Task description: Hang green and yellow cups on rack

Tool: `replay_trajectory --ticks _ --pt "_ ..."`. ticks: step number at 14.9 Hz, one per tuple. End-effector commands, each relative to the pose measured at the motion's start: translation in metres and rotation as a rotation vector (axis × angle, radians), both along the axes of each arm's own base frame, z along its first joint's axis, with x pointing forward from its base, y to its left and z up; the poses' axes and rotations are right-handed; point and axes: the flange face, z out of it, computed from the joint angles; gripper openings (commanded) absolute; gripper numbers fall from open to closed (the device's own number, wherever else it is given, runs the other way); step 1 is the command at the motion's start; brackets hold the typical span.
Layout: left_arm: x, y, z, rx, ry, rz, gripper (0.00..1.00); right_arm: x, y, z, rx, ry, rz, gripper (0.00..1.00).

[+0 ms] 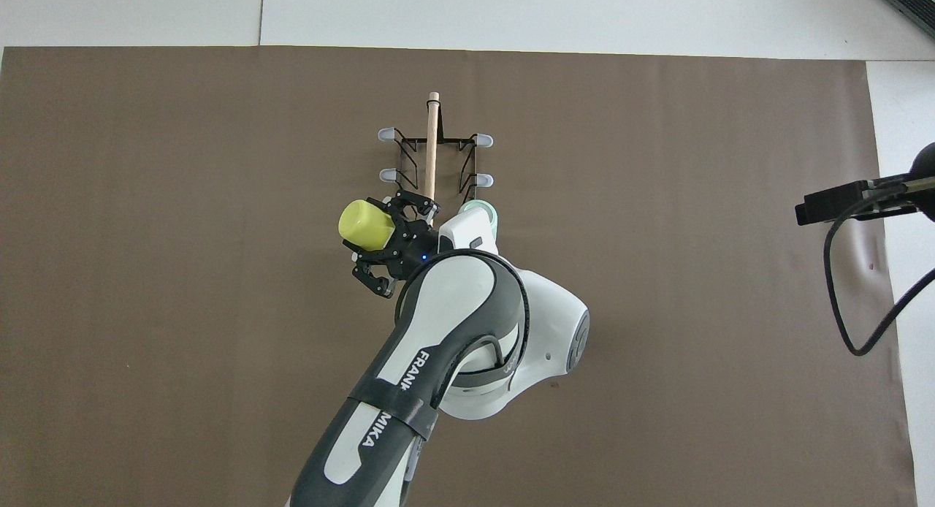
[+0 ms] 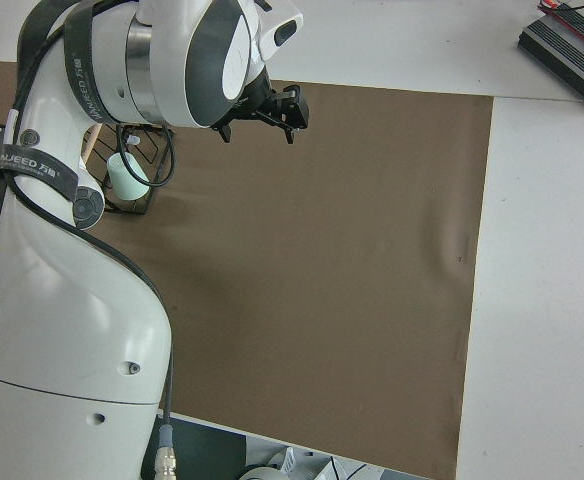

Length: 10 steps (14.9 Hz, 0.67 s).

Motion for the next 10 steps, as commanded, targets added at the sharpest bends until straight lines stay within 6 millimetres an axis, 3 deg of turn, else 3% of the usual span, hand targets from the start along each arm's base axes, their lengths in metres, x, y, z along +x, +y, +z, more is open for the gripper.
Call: replay_trajectory --ticks 1,5,10 --pt "-0.008 -0.004 -0.002 -0.015 -0.006 -0.001 1.00 -0.005 -0.004 0.001 -0.027 -0.007 -0.022 1.00" --pt "-0.007 -0.005 0.004 -0.012 -0.012 0.004 1.00 -0.005 -0.003 0.001 -0.028 -0.007 -0.021 1.00" --pt "0.025 0.011 0.021 -0.032 0.021 -0.014 1.00 -0.005 -0.004 -0.001 -0.028 0.002 -0.023 1.00"
